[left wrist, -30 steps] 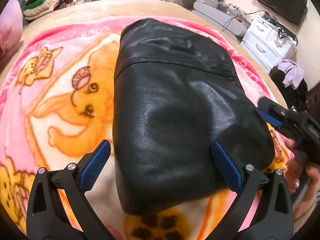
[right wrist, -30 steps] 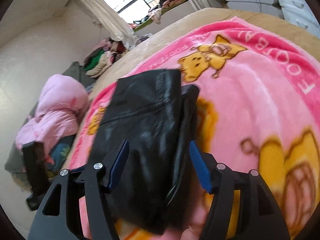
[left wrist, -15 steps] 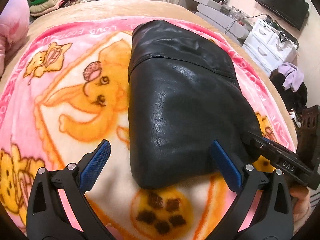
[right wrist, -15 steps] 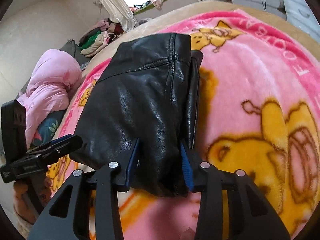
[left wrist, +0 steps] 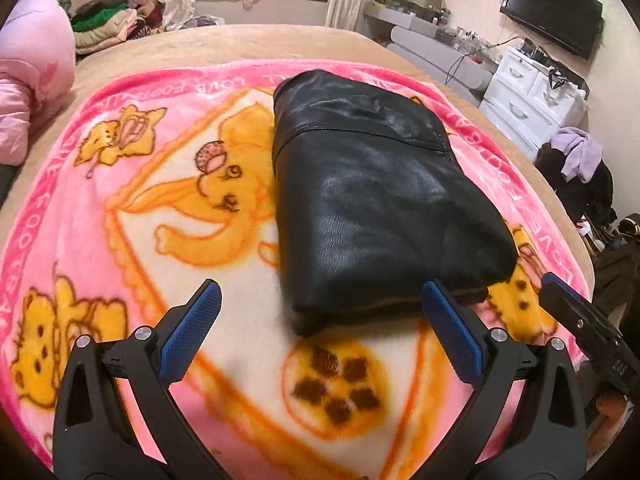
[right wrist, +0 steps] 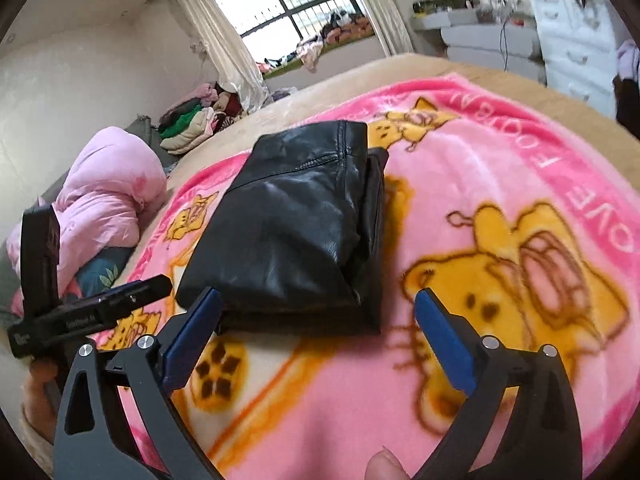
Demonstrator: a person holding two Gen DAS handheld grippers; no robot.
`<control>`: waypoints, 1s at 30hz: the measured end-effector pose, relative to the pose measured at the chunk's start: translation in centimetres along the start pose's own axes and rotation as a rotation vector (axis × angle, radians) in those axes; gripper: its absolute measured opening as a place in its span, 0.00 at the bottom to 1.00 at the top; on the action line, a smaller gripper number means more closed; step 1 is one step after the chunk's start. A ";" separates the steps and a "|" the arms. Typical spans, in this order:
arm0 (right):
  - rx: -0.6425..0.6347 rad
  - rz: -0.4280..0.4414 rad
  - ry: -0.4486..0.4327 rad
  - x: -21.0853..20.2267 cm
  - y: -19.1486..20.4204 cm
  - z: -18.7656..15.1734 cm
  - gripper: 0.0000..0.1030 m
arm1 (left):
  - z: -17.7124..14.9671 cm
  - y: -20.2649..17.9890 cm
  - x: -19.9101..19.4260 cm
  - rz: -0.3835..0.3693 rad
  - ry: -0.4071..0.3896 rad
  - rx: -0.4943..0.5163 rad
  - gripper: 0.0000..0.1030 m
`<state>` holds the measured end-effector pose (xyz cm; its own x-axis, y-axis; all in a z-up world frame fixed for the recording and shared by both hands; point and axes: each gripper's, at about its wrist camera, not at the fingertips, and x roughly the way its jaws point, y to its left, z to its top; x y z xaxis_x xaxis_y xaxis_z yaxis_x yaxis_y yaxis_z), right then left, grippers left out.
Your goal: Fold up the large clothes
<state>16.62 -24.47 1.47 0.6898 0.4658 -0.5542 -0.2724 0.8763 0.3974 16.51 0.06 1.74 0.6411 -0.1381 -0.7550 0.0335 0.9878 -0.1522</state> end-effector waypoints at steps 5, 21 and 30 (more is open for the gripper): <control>-0.075 -0.026 -0.053 -2.1 1.9 -1.6 0.96 | -2.1 0.3 -2.1 -0.014 -0.030 -0.002 0.91; -0.224 -0.114 -0.038 -5.6 4.5 -6.9 0.96 | -8.2 0.0 -6.6 0.007 -0.104 0.003 0.91; -0.223 -0.116 -0.032 -5.9 4.7 -7.0 0.96 | -8.9 0.6 -6.8 0.023 -0.087 -0.023 0.91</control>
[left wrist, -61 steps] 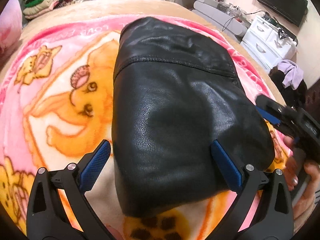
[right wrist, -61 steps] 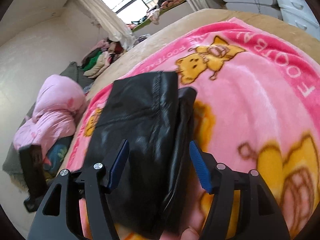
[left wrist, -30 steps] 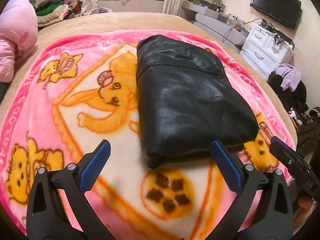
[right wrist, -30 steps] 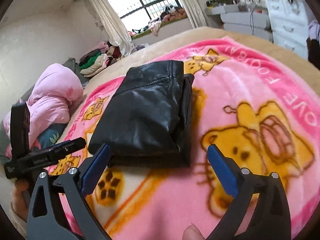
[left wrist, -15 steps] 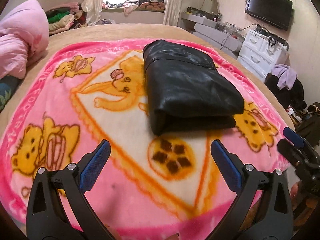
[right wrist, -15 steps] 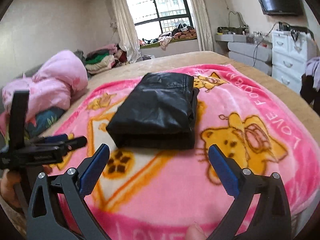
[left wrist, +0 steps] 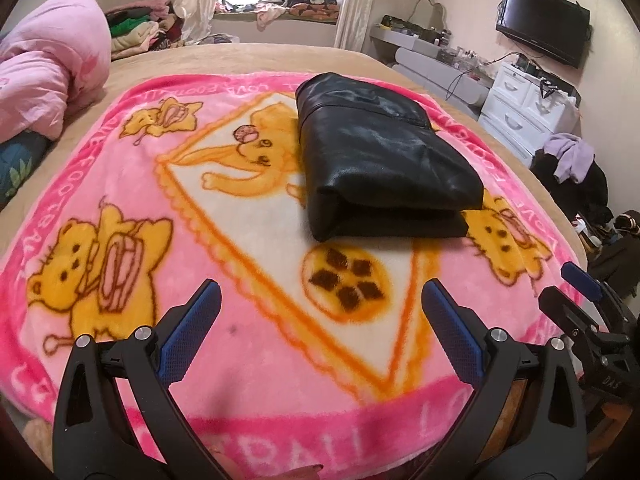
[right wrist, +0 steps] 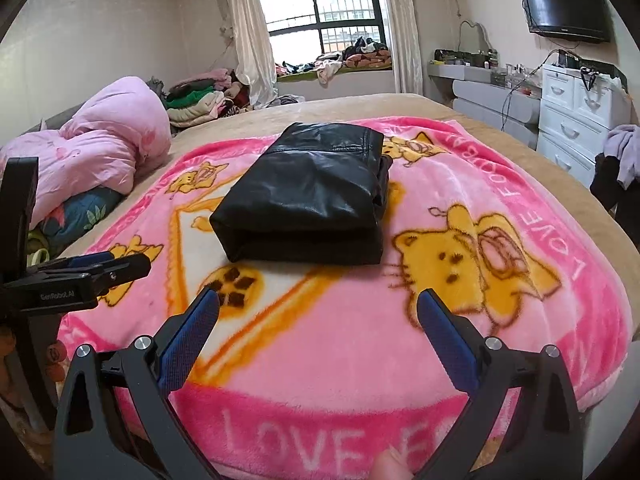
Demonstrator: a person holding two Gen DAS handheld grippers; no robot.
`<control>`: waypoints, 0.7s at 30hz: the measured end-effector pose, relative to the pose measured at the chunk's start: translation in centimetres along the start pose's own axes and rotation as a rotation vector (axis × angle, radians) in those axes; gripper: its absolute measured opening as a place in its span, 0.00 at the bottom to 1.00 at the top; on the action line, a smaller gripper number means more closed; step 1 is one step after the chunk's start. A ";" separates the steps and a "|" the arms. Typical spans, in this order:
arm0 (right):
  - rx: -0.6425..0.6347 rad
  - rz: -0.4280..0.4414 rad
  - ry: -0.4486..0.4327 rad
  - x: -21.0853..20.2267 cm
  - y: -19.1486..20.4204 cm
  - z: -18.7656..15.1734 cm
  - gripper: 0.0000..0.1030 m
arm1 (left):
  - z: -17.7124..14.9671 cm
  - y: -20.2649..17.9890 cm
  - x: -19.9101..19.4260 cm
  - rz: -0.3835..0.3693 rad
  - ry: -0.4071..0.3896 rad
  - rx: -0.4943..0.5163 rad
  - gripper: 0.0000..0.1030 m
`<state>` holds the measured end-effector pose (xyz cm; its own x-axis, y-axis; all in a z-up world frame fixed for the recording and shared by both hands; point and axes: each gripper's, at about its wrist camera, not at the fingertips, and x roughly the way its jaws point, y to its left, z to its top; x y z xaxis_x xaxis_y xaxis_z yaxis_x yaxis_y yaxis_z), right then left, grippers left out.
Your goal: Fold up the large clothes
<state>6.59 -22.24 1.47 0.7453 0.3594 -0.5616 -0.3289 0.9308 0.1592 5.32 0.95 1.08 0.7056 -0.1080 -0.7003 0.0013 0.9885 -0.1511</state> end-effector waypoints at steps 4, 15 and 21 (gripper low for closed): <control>0.003 -0.003 0.003 -0.2 0.0 0.0 0.96 | 0.0 0.2 -0.1 0.006 0.001 -0.005 0.91; 0.007 -0.007 -0.001 -0.6 -0.2 0.0 0.96 | 0.0 0.2 -0.5 0.008 -0.002 -0.002 0.91; 0.007 -0.004 -0.006 -0.7 -0.1 0.1 0.96 | -0.1 0.0 -0.8 0.018 -0.005 0.000 0.91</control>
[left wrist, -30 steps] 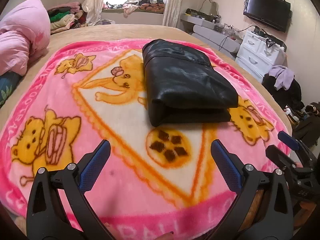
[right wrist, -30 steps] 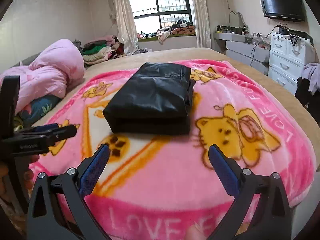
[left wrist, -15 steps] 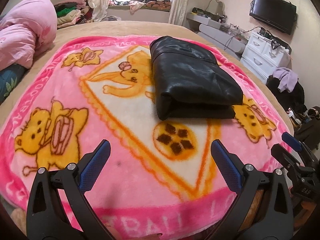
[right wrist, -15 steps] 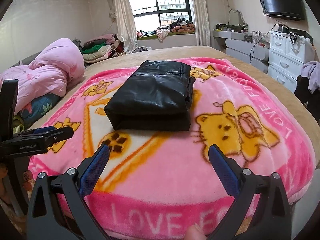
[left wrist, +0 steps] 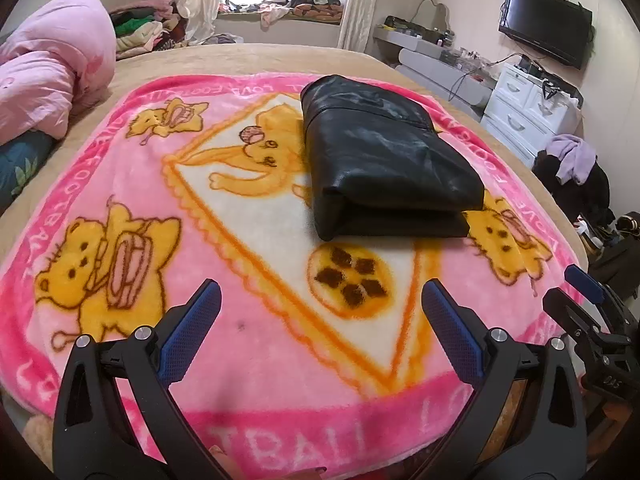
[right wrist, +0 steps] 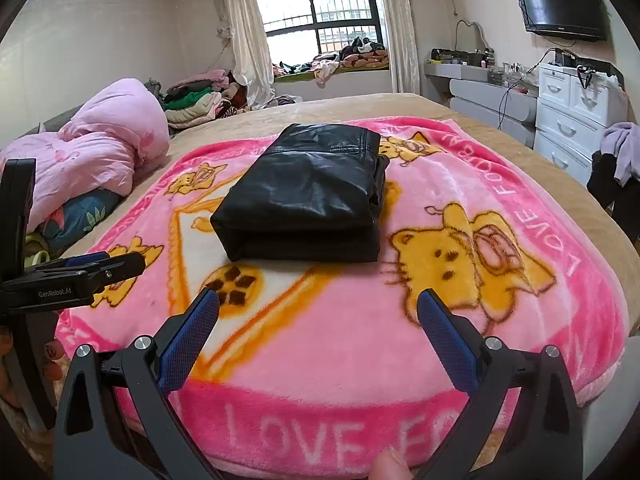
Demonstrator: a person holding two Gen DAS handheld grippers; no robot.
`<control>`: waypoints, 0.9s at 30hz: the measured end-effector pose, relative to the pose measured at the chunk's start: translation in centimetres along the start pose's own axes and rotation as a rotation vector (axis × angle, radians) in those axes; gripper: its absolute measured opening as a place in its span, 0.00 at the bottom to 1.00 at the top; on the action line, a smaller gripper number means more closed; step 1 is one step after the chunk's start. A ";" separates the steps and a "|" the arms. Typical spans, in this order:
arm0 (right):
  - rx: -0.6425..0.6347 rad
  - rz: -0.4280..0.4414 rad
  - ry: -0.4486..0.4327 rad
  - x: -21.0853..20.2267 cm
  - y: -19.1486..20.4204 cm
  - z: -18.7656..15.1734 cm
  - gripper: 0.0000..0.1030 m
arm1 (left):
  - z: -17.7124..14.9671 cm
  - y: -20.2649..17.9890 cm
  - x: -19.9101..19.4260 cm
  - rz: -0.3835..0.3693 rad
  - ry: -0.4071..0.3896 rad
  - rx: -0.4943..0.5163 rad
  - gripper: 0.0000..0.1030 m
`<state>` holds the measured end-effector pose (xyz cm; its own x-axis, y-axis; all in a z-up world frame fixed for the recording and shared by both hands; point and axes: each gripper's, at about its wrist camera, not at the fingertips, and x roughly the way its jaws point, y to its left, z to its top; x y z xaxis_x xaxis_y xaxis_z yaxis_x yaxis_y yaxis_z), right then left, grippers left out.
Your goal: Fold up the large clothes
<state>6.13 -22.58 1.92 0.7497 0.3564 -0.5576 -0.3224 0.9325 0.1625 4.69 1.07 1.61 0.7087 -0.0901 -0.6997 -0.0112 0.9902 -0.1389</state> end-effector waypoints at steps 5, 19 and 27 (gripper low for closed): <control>0.000 0.000 0.002 0.0 0.0 0.0 0.96 | -0.1 0.0 -0.2 0.008 -0.001 0.001 0.91; -0.016 -0.003 -0.003 -0.1 0.7 0.0 0.96 | -0.1 0.4 -0.4 0.019 0.001 -0.001 0.91; -0.013 -0.002 0.001 0.0 0.7 0.0 0.96 | -0.1 0.5 -0.4 0.026 0.003 0.000 0.91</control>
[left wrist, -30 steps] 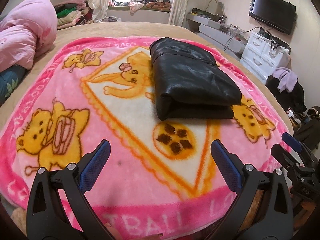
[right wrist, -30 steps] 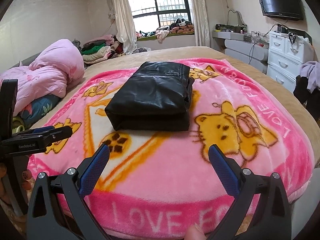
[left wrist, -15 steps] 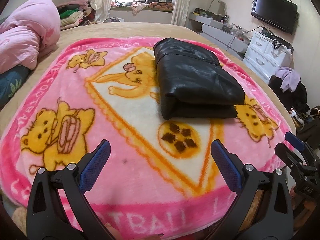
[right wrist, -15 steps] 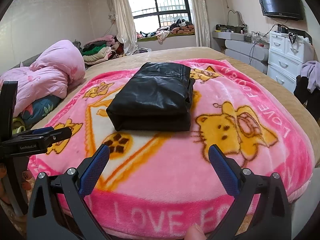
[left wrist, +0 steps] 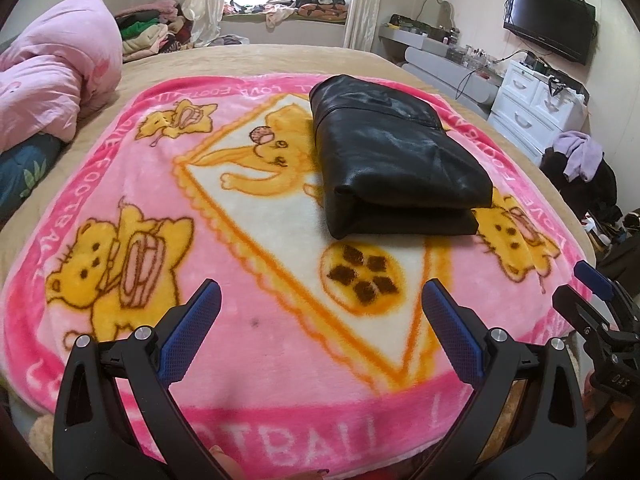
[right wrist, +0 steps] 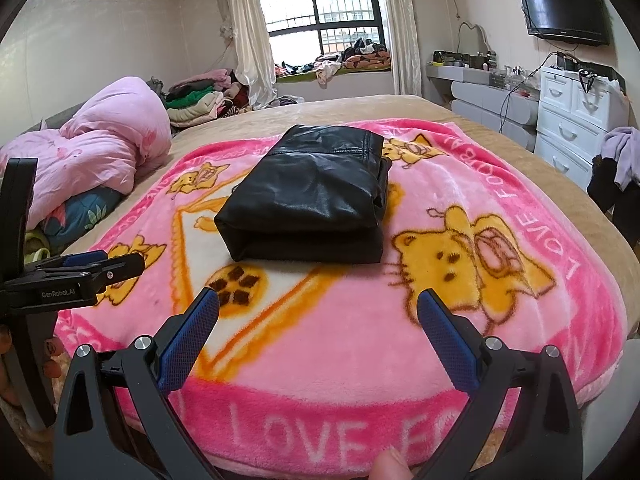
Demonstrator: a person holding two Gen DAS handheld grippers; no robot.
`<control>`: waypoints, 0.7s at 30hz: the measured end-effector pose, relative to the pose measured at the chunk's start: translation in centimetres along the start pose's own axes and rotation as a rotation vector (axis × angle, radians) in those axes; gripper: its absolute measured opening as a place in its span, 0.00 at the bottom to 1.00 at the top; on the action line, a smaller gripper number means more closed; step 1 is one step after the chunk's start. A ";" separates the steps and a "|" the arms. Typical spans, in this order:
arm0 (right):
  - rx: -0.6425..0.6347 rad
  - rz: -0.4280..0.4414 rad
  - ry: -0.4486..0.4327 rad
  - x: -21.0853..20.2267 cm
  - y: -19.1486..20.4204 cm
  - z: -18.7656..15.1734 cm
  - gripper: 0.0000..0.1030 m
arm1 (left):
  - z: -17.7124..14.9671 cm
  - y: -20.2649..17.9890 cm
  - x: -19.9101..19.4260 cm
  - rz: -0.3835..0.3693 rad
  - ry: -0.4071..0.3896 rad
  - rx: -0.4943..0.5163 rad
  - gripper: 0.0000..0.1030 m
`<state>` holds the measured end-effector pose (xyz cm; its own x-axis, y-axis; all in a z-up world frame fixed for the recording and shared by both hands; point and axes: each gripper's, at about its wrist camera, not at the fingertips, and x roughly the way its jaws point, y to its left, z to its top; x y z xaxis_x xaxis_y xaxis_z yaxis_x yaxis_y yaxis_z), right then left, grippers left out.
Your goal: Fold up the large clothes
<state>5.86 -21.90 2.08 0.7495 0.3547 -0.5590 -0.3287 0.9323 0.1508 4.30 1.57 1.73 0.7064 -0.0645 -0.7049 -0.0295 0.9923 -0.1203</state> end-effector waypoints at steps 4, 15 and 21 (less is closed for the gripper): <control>-0.001 -0.001 0.000 0.0 0.0 0.0 0.96 | 0.0 0.1 -0.1 0.003 -0.001 0.002 0.91; 0.001 -0.015 0.006 0.1 -0.1 -0.3 0.96 | -0.2 0.8 -0.1 0.007 0.010 -0.001 0.91; 0.041 -0.052 -0.001 -0.5 -1.5 -0.6 0.96 | -0.4 1.5 0.1 0.022 0.017 0.004 0.91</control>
<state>5.66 -23.49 1.67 0.7653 0.3060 -0.5664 -0.2656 0.9515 0.1552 4.09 3.03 1.18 0.6934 -0.0446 -0.7192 -0.0415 0.9940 -0.1017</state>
